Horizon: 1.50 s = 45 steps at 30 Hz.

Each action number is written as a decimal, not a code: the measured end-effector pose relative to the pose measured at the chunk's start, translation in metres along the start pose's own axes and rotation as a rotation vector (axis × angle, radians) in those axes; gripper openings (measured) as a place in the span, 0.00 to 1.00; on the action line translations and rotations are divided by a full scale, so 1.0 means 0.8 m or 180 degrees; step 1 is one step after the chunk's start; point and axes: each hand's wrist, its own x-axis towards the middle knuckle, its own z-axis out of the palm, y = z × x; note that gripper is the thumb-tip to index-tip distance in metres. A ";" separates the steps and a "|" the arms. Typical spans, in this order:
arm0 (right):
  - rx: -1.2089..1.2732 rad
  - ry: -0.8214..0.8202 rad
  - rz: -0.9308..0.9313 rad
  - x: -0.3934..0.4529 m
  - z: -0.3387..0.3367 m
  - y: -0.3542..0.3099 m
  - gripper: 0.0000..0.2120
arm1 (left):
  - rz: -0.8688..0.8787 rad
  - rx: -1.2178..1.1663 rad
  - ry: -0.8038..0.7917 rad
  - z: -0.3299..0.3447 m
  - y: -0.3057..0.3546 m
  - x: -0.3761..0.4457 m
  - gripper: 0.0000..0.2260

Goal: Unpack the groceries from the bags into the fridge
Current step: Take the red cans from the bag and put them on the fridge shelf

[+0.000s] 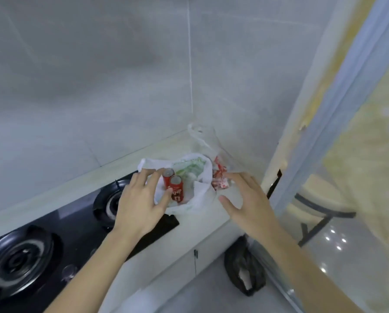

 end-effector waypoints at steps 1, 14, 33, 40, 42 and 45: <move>0.0084 -0.0132 -0.0006 0.011 0.022 0.000 0.24 | -0.0116 0.0014 -0.0028 0.006 -0.017 -0.003 0.25; 0.0355 -0.1303 0.0219 0.203 0.264 0.095 0.26 | -0.0916 -0.0016 -0.0991 0.194 -0.110 0.125 0.27; 0.0328 -0.1509 0.0523 0.231 0.378 0.124 0.25 | -0.0577 -0.0034 -0.1781 0.297 -0.171 0.247 0.21; 0.0427 -0.0926 0.0900 0.226 0.289 0.105 0.24 | -0.0360 -0.0437 -0.1679 0.237 -0.152 0.246 0.23; 0.0456 -0.0733 0.0987 0.222 0.243 0.090 0.26 | -0.0195 -0.0575 -0.1574 0.204 -0.134 0.250 0.22; 0.0613 -0.0425 0.1165 0.213 0.166 0.064 0.27 | 0.0052 -0.0851 -0.1283 0.149 -0.094 0.255 0.19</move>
